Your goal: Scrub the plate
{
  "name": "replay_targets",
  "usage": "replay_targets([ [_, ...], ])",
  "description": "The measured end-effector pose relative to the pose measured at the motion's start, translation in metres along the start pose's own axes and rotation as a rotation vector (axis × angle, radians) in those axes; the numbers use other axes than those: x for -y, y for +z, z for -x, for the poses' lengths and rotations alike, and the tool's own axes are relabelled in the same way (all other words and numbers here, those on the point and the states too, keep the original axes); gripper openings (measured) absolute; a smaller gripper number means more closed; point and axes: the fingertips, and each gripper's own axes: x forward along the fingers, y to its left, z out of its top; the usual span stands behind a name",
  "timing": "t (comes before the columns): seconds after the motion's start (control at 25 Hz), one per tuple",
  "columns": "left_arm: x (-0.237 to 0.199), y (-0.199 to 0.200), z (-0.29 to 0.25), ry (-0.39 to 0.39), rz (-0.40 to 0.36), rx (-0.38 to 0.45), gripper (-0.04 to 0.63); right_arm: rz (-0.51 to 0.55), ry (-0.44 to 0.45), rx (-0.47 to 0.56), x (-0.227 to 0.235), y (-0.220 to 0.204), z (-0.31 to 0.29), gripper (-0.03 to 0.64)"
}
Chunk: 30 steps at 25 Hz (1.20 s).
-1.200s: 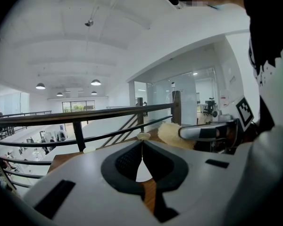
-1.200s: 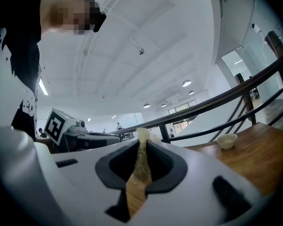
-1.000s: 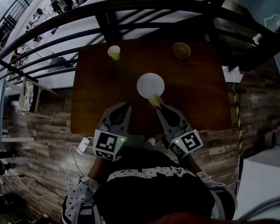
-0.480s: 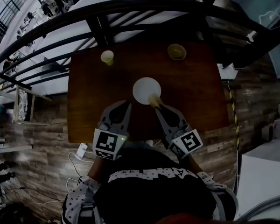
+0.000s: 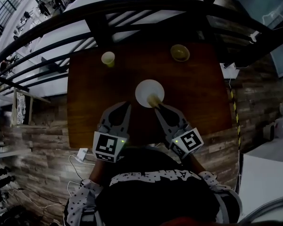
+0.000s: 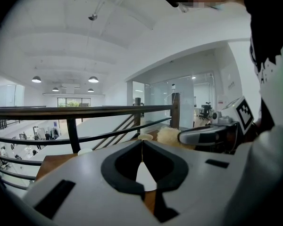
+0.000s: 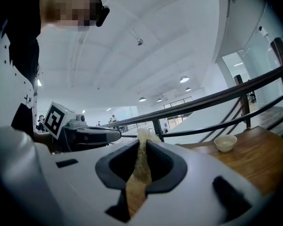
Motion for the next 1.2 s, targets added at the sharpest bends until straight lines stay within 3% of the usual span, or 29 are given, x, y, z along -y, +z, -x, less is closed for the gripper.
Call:
replay_targets([
  [1.2,-0.053,-0.037,-0.032,-0.015,0.04,-0.053,0.014,0.009,-0.064,-0.165,0.031,-0.042,-0.071,0.049],
])
